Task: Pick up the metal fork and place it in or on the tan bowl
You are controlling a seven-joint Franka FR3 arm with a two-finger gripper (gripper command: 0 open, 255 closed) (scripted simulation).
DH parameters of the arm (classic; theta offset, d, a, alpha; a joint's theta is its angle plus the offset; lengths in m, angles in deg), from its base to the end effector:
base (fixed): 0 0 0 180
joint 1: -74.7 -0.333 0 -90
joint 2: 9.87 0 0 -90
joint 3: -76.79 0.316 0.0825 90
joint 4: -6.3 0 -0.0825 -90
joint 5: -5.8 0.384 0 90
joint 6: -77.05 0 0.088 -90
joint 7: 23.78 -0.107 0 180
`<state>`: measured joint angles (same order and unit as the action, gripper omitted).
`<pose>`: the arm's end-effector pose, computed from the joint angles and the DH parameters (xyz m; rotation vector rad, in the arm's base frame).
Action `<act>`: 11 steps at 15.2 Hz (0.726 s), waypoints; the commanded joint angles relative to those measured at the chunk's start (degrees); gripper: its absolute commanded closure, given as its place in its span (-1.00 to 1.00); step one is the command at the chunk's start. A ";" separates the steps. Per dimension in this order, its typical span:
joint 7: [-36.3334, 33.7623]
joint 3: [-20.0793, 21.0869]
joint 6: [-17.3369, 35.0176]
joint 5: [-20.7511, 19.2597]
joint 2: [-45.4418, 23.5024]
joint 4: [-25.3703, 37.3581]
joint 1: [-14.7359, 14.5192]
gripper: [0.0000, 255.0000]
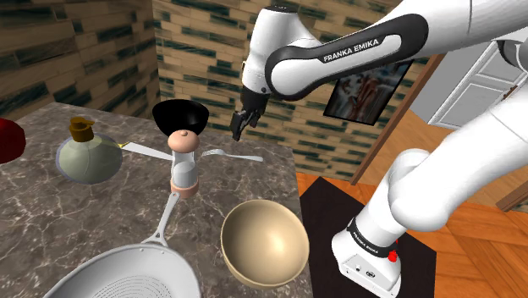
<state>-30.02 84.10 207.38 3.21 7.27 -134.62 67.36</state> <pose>0.4361 0.1135 0.4171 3.0721 0.2627 0.1896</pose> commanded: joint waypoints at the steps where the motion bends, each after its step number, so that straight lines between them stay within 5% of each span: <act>1: -0.03 0.97 3.26 -1.22 -3.87 0.66 -0.37 -1.00; 5: -1.33 2.99 8.86 -4.92 -12.09 3.00 -1.04 -1.00; 11: -2.50 2.92 12.92 -6.69 -15.68 2.41 -0.76 -1.00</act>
<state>-32.34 87.06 219.52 -3.12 -7.59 -132.26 66.51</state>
